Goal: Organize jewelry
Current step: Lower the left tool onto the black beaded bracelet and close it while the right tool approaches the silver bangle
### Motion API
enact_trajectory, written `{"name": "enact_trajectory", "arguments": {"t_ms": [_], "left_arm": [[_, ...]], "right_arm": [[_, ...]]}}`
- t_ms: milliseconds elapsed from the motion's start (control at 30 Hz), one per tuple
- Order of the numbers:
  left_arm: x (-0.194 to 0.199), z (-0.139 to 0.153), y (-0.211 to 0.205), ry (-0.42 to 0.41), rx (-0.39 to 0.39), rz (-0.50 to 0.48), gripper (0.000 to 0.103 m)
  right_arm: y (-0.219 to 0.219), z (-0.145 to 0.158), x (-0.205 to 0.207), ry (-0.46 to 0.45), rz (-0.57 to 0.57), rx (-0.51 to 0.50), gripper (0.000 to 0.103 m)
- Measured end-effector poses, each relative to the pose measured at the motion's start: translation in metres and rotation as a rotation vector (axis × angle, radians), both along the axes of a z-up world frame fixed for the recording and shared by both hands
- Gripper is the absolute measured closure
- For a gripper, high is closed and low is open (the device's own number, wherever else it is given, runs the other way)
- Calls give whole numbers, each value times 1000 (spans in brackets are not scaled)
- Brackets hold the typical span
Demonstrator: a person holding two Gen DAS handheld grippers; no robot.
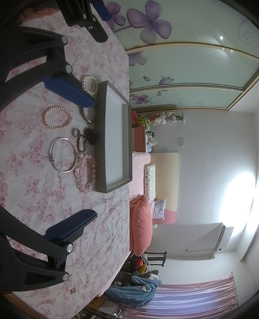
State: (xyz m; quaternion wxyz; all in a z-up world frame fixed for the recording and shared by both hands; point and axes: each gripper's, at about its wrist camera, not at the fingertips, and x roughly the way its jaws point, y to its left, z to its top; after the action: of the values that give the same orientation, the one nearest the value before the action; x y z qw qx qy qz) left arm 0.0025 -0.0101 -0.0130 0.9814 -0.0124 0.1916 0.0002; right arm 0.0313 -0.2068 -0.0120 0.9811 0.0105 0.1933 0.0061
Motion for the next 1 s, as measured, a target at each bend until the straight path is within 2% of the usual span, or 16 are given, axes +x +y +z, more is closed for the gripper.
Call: {"name": "enact_trajectory", "arguments": {"t_ms": [167, 267, 367, 467, 533, 700, 800, 1000], "left_arm": [[16, -10, 5, 107, -15, -15, 2], [28, -17, 8, 192, -26, -28, 2], [39, -24, 10, 257, -31, -44, 2], [46, -27, 11, 291, -30, -57, 2], [49, -30, 11, 306, -26, -62, 2], [56, -35, 9, 343, -17, -78, 2], [59, -37, 8, 360, -16, -87, 2], [64, -39, 6, 375, -16, -99, 2]], "right_arm": [[-13, -24, 26, 154, -28, 35, 4], [-22, -43, 48, 303, -26, 65, 5], [-23, -59, 67, 436, 12, 91, 13], [-16, -74, 76, 523, 48, 71, 17], [-8, -81, 79, 561, 66, 43, 18], [10, -86, 86, 565, 70, -33, 22], [15, -85, 94, 570, 80, -38, 25], [19, -82, 100, 568, 83, -40, 25]]}}
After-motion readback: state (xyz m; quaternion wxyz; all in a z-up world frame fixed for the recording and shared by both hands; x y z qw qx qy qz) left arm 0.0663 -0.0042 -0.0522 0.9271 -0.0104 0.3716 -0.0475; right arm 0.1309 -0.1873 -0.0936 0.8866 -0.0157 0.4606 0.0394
